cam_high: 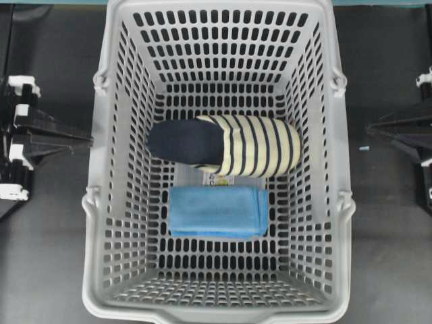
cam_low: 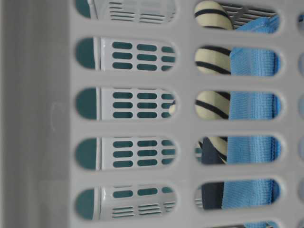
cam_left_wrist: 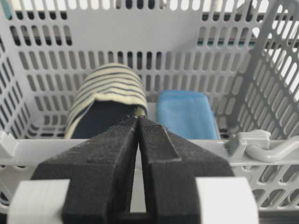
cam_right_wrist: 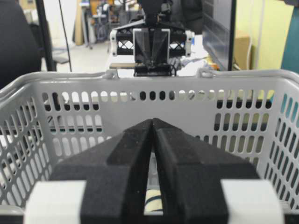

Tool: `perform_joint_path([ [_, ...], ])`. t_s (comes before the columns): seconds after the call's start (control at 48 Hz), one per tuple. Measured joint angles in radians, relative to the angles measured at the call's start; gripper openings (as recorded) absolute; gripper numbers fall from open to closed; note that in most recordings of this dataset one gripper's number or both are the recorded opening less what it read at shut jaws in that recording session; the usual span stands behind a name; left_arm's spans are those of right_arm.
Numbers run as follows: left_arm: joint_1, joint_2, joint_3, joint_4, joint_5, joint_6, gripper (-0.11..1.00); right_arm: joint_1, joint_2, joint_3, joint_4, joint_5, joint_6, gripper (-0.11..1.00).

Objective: Pick up the blue cloth from the shopping basket with the left arm.
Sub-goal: 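Move the left gripper down into the basket toward the blue cloth, then close the left gripper on the blue cloth's edge and lift it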

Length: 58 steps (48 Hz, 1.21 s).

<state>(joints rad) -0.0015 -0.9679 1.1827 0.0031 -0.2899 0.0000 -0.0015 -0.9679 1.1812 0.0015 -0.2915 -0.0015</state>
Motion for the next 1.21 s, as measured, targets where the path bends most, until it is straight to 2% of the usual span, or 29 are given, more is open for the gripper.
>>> perform_joint_path([
  [0.083,0.000,0.020,-0.054,0.026,0.057,-0.015,0.00,0.000,0.000,-0.002,0.002,0.002,0.008,0.01],
  [0.333,-0.008,0.147,-0.278,0.037,0.318,-0.015,0.00,-0.002,0.000,-0.003,0.009,0.029,0.032,0.01],
  [0.583,-0.060,0.387,-0.541,0.038,0.617,-0.003,0.00,-0.003,0.000,-0.014,0.014,0.074,0.074,0.01],
  [0.729,-0.067,0.532,-0.681,0.038,0.741,0.000,0.01,-0.003,-0.002,-0.017,0.015,0.087,0.107,0.01],
  [0.812,-0.067,0.607,-0.755,0.037,0.799,0.000,0.02,-0.002,-0.005,-0.015,0.015,0.081,0.126,0.10],
  [0.854,-0.067,0.652,-0.796,0.038,0.841,0.000,0.06,0.000,-0.009,-0.015,0.017,0.078,0.132,0.16],
  [0.916,-0.067,0.713,-0.853,0.038,0.899,0.002,0.19,0.003,-0.017,-0.017,0.017,0.075,0.138,0.30],
  [1.041,-0.074,0.821,-0.937,0.038,0.997,-0.017,0.54,0.020,-0.028,-0.021,0.017,0.074,0.138,0.60],
  [1.104,-0.086,0.874,-0.969,0.038,1.034,-0.021,0.73,0.031,-0.032,-0.021,0.017,0.074,0.137,0.68],
  [1.145,-0.097,0.913,-0.988,0.038,1.046,-0.023,0.82,0.037,-0.034,-0.021,0.017,0.074,0.135,0.70],
  [1.208,-0.110,0.965,-1.005,0.038,1.052,-0.026,0.89,0.040,-0.037,-0.021,0.017,0.074,0.135,0.69],
])
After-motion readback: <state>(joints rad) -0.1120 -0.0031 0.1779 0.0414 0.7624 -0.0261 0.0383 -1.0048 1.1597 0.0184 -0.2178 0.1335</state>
